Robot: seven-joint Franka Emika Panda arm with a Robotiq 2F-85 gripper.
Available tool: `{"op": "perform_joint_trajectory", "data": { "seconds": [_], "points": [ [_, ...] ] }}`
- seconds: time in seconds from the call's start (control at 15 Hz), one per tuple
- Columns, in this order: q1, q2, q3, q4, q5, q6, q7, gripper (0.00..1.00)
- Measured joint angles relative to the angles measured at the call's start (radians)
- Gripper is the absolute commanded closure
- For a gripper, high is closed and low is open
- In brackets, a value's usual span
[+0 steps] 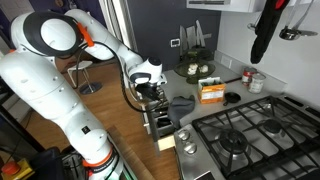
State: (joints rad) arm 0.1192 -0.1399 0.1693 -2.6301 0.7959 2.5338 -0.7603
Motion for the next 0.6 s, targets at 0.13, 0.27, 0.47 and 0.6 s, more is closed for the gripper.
{"op": "perform_joint_trajectory", "data": {
  "seconds": [0.13, 0.27, 0.47, 0.6],
  "points": [
    [0.008, 0.006, 0.0, 0.003, 0.0, 0.056, 0.052, 0.94],
    [0.017, 0.016, 0.0, 0.007, 0.0, 0.103, 0.106, 0.94],
    [0.031, 0.046, 0.0, 0.014, 0.0, 0.15, 0.18, 0.94],
    [0.037, 0.072, 0.0, 0.02, 0.0, 0.169, 0.223, 0.94]
  ]
}}
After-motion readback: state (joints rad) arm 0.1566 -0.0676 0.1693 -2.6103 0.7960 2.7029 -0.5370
